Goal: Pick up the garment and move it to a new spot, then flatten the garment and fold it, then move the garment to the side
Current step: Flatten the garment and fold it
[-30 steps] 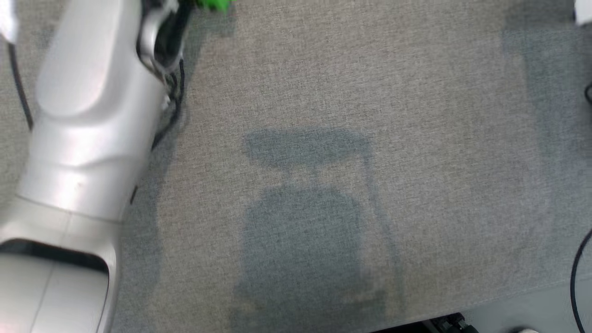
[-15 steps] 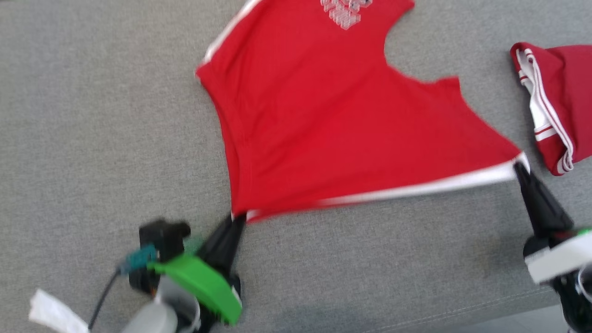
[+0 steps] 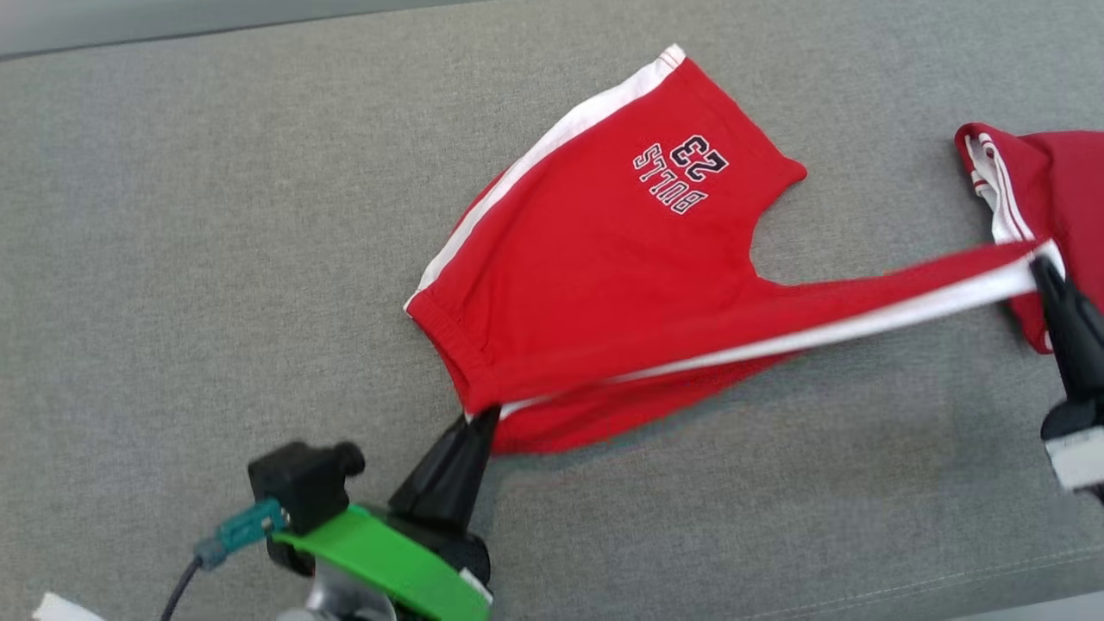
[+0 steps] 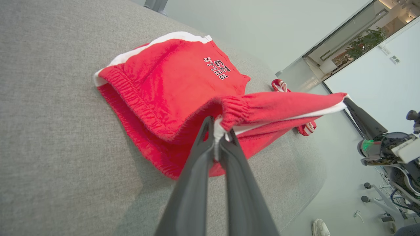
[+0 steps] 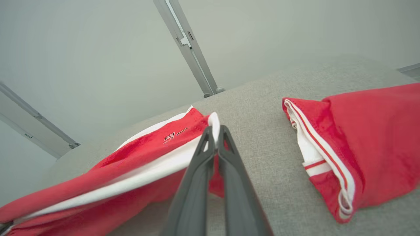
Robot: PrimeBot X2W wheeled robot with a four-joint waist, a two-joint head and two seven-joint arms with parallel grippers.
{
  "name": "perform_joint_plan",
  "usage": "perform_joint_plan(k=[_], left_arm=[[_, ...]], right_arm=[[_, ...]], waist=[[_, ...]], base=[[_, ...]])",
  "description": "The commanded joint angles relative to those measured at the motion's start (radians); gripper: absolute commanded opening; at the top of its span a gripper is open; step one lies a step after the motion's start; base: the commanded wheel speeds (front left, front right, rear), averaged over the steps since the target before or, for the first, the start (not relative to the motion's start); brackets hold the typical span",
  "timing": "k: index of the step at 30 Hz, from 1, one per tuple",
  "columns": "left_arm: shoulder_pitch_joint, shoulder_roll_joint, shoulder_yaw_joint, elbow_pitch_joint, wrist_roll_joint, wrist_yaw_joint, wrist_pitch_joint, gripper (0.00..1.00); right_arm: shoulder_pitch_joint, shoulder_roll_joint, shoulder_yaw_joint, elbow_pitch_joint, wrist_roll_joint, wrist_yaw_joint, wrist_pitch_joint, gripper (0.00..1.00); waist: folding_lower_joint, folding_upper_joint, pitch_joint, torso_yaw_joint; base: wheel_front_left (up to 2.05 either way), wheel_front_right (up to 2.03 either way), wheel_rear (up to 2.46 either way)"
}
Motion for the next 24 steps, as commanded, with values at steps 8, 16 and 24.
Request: perform_joint_plan(k=[8, 16, 24], left_arm=[[-0.265, -0.083, 0.004, 0.14, 0.012, -0.017, 0.071, 0.0], [-0.37, -0.132, -0.013, 0.227, 0.018, -0.03, 0.09, 0.0], [-0.36, -0.135, -0.022, 0.2, 0.006, -0.031, 0.102, 0.0]], right_arm=[[-0.436, -0.011, 0.102, 0.173, -0.034, -0.002, 0.139, 0.0], [-0.683, -0.002, 0.217, 0.362, -0.058, -0.002, 0.203, 0.0], [-0.809, -0.038, 0.321, 0.45, -0.048, -0.002, 0.259, 0.0]], waist=[[0.0002, -0.0001, 0.263, 0.169], [0.0002, -0.0001, 0.292, 0.227], [0.0002, -0.0001, 0.284, 0.249]], base=[[0.0, 0.0, 0.0], [0.0, 0.0, 0.0], [0.0, 0.0, 0.0]])
